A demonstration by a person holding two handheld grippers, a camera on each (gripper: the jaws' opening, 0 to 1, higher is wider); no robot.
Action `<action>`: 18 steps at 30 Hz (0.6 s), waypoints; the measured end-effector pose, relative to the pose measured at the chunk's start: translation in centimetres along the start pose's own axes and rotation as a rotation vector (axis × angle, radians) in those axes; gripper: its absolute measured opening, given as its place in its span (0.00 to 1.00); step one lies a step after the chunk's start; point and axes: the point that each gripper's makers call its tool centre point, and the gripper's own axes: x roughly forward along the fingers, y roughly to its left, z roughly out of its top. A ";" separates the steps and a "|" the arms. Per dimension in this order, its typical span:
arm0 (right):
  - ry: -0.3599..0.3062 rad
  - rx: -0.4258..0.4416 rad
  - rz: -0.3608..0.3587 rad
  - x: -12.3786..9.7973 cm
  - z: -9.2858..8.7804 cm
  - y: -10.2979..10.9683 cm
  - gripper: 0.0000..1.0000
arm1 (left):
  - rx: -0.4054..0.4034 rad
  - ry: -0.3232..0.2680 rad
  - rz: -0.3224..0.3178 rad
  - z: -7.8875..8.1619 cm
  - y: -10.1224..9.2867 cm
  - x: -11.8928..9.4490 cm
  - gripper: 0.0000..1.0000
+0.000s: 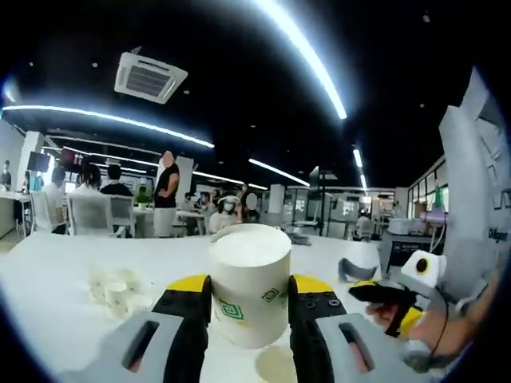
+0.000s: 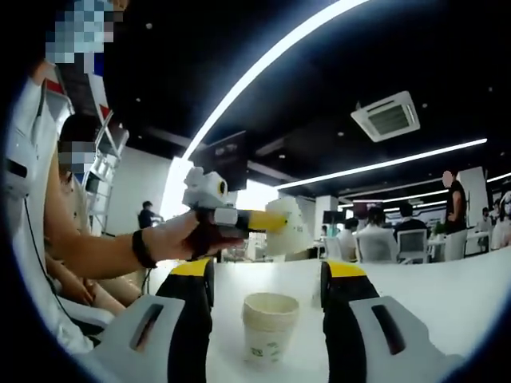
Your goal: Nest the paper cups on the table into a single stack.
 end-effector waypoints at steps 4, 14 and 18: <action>-0.002 0.010 0.003 0.7 -0.1 0.4 0.48 | -0.049 -0.042 -0.034 0.2 -2.2 -1.1 0.41; -0.040 0.146 0.055 1.5 -0.4 2.1 0.31 | -0.121 -0.126 -0.057 -0.4 -4.9 -2.4 0.41; -0.101 0.217 0.070 1.2 0.5 2.2 0.21 | -0.123 -0.139 -0.060 -0.3 -5.2 -2.3 0.41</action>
